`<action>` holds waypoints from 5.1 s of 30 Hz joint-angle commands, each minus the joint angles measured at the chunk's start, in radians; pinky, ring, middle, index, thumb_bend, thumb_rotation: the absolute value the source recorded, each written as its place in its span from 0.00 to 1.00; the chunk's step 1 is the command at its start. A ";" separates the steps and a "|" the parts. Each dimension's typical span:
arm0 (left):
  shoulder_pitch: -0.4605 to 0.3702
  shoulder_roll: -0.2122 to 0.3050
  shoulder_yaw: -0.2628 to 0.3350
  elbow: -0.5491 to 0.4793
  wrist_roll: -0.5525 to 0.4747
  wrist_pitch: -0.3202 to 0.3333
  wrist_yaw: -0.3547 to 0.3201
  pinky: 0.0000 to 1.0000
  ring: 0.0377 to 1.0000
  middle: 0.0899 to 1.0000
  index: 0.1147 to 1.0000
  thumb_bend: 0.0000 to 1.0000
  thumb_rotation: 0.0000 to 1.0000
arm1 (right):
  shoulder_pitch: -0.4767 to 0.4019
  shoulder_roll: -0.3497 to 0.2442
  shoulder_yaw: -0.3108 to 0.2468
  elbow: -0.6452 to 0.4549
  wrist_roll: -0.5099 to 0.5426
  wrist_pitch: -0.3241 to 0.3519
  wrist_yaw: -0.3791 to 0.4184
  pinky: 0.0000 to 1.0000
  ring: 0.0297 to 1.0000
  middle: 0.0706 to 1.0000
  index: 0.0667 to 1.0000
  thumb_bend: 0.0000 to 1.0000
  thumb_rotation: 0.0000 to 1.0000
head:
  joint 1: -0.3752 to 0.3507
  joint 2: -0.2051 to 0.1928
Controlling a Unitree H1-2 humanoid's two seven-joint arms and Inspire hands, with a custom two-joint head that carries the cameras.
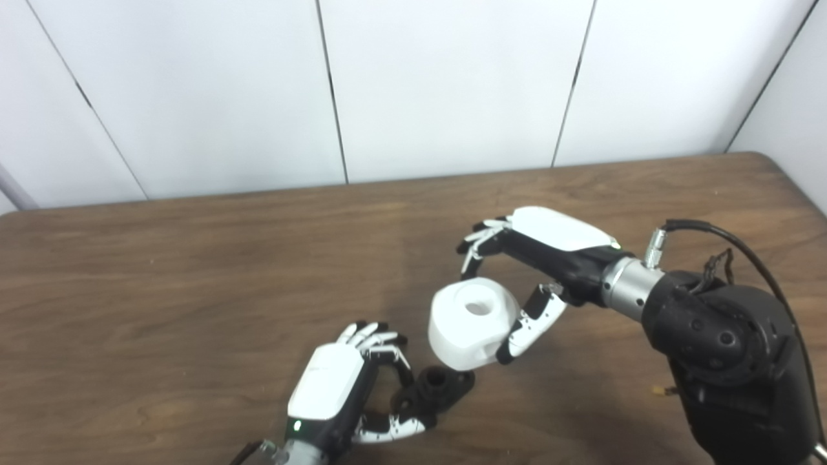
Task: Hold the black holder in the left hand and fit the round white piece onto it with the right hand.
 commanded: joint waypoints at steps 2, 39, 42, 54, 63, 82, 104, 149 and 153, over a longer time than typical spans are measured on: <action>-0.007 -0.004 -0.019 0.007 0.025 0.006 -0.028 0.95 0.90 0.78 0.42 0.52 0.04 | -0.014 0.002 -0.004 -0.031 -0.005 0.001 0.007 1.00 0.99 0.85 0.45 0.53 0.14 | -0.002 0.001; -0.012 -0.007 -0.036 0.005 0.033 0.026 -0.028 0.94 0.88 0.78 0.42 0.52 0.04 | 0.023 0.018 0.140 0.070 -0.045 -0.100 -0.177 1.00 0.98 0.83 0.44 0.53 0.14 | 0.006 0.002; -0.012 -0.006 -0.035 0.004 0.026 0.025 -0.028 0.94 0.88 0.78 0.42 0.52 0.04 | 0.028 0.020 0.143 0.072 -0.046 -0.097 -0.177 1.00 0.98 0.83 0.44 0.52 0.14 | 0.005 0.003; -0.014 -0.002 -0.036 0.005 0.026 0.022 -0.027 0.94 0.88 0.78 0.42 0.52 0.04 | 0.049 0.020 0.155 0.074 -0.058 -0.103 -0.195 1.00 0.98 0.83 0.45 0.53 0.14 | 0.001 0.003; -0.011 -0.001 -0.034 -0.006 0.023 0.027 -0.033 0.95 0.88 0.78 0.42 0.52 0.04 | 0.067 0.012 0.161 0.081 -0.046 -0.123 -0.226 1.00 0.97 0.82 0.44 0.53 0.14 | -0.010 0.006; -0.010 0.003 -0.028 -0.009 0.011 0.023 -0.037 0.95 0.88 0.78 0.42 0.52 0.04 | 0.064 0.004 0.157 0.075 -0.051 -0.121 -0.217 1.00 0.97 0.82 0.44 0.53 0.14 | -0.025 0.011; -0.016 0.009 -0.025 0.009 0.009 0.014 -0.030 0.95 0.89 0.78 0.42 0.52 0.04 | 0.026 -0.010 0.128 0.049 -0.041 -0.091 -0.181 1.00 0.98 0.82 0.44 0.53 0.14 | -0.029 0.005; -0.018 0.007 -0.023 0.004 0.009 0.015 -0.032 0.95 0.89 0.78 0.42 0.52 0.04 | 0.058 -0.015 0.164 0.053 -0.052 -0.107 -0.191 1.00 0.98 0.82 0.44 0.53 0.13 | -0.030 0.025; -0.020 0.007 -0.021 0.007 0.008 0.016 -0.032 0.95 0.89 0.78 0.42 0.52 0.04 | 0.054 -0.018 0.161 0.053 -0.045 -0.108 -0.191 1.00 0.99 0.81 0.44 0.53 0.13 | -0.031 0.030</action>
